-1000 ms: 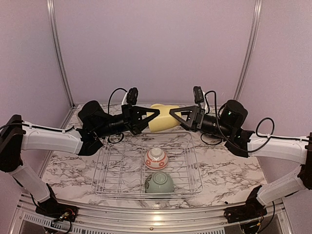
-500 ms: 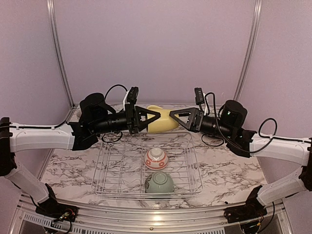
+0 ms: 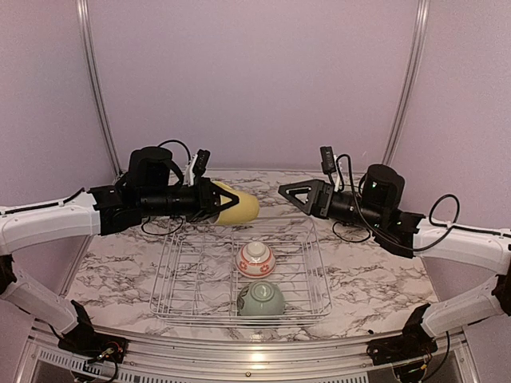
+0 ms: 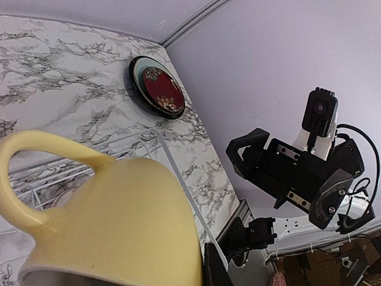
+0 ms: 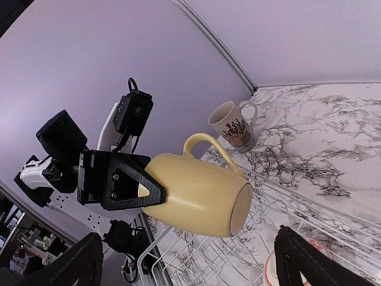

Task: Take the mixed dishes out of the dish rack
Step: Place the plate at the corner of the board.

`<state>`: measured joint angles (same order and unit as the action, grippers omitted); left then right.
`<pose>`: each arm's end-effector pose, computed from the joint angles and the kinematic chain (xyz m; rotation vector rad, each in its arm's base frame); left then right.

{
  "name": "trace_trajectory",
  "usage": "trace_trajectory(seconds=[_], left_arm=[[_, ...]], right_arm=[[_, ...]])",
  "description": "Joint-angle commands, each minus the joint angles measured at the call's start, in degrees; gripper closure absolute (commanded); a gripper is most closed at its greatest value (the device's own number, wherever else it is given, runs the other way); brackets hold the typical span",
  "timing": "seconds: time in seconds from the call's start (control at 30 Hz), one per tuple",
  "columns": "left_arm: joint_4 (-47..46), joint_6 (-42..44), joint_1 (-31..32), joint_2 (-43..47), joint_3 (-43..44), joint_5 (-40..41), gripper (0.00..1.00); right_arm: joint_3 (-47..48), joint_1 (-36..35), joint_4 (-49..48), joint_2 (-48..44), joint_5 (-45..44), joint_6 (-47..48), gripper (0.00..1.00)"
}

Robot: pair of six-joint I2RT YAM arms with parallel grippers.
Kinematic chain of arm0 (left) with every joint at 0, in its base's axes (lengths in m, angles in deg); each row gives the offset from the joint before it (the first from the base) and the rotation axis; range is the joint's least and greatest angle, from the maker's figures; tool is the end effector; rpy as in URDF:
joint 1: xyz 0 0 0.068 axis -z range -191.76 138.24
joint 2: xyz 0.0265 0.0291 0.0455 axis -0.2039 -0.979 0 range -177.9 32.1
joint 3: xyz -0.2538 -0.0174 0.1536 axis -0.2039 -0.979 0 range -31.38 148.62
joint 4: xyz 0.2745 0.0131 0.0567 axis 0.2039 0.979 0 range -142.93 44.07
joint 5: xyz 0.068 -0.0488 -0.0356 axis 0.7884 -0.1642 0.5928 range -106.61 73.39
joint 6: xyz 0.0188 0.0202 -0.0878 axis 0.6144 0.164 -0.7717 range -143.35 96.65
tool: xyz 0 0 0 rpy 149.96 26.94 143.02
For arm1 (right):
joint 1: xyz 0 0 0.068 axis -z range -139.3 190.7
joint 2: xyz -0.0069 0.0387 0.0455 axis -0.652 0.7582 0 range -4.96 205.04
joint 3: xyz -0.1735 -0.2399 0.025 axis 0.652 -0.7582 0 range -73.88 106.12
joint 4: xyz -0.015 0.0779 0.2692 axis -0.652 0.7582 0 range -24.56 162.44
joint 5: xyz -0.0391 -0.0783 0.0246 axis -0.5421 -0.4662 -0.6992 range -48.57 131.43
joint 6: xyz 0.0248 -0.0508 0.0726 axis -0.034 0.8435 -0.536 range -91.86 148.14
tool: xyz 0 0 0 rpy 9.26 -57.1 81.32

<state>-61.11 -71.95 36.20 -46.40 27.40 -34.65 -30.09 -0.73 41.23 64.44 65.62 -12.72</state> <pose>0.2367 -0.3008 0.3333 0.2488 2.0071 -1.4344 0.2272 0.2456 0.3198 -0.3762 1.7558 1.4121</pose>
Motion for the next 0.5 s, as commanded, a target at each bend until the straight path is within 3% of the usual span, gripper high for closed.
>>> trace_trajectory(seconds=[0.0, 0.23, 0.3, 0.47], left_arm=[[17.18, 10.71, -0.23, 5.04, 8.76, 13.71, 1.0], [42.93, 17.43, -0.24, 6.43, 15.79, 38.06, 1.0], [47.92, 17.72, -0.22, 6.35, 16.82, 45.03, 1.0], [55.27, 17.72, -0.52, 6.8, 17.95, 53.5, 1.0]], right_arm=[[2.31, 0.3, 2.29, -0.68, -0.89, 1.46, 0.03], [2.21, 0.3, 2.63, -0.59, -0.81, 1.75, 0.03], [2.33, 0.3, 2.56, -0.44, -0.75, 2.0, 0.04], [2.79, 0.26, 2.37, 0.39, -0.37, 1.76, 0.04]])
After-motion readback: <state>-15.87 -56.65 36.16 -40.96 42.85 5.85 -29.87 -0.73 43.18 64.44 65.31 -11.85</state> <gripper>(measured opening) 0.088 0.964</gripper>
